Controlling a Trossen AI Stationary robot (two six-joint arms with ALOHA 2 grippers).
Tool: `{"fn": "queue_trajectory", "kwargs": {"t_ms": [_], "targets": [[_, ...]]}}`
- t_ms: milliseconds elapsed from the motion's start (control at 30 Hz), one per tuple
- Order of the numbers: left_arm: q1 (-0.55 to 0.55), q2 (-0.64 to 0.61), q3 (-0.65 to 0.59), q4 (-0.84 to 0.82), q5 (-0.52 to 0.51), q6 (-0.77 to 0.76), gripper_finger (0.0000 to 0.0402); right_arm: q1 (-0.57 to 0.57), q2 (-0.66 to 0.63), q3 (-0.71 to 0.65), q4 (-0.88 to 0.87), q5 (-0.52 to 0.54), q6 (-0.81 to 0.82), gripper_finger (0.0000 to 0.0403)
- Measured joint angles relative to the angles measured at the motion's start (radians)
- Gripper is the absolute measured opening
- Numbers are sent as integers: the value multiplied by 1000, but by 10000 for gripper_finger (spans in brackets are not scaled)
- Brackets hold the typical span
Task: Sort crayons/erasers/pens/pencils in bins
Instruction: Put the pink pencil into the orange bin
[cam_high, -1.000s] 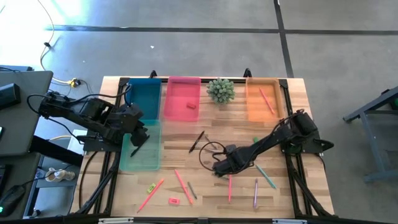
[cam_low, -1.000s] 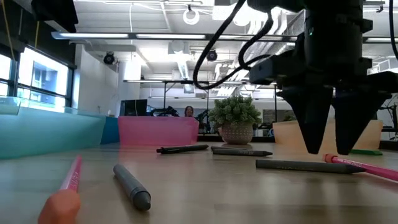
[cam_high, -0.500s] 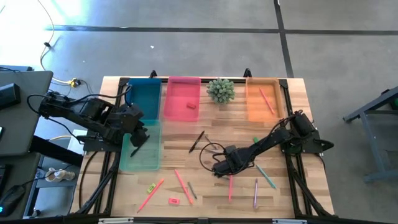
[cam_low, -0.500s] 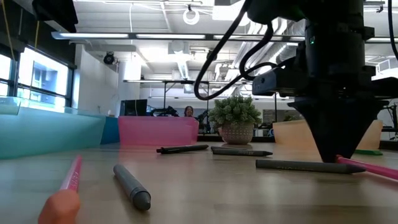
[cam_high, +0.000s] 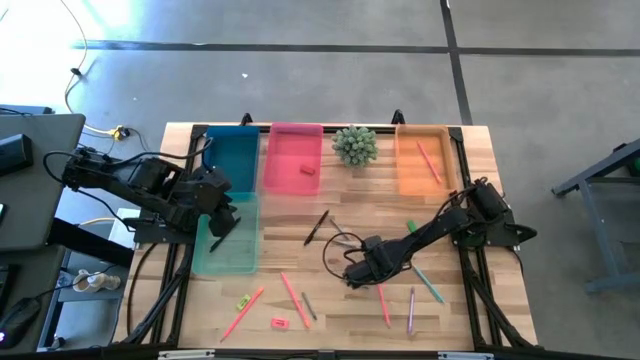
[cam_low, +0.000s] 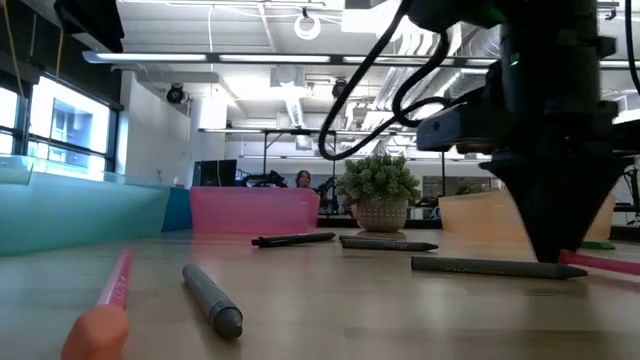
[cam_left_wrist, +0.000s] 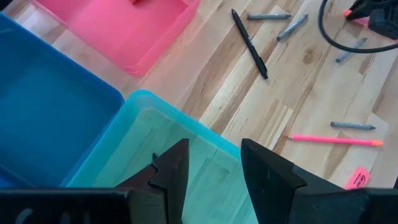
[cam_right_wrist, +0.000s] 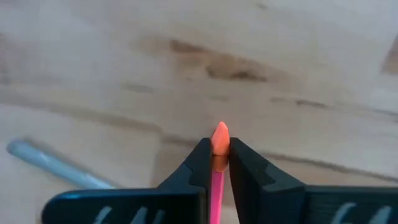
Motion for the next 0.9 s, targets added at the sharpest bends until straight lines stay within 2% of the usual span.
{"fn": "queue_trajectory", "kwargs": {"t_ms": [133,367,500,667,900], "targets": [[0,0,0,0,1,1,133,9,-16,20,1,32,-1,20],[0,0,0,0,1,1,133,11,-76,42,-24,184,5,19],[0,0,0,0,1,1,133,9,-134,41,-48,310,16,19],[0,0,0,0,1,1,133,-2,-212,41,-152,450,49,19],[0,0,0,0,3,1,133,-52,-330,40,-316,560,22,19]]}}
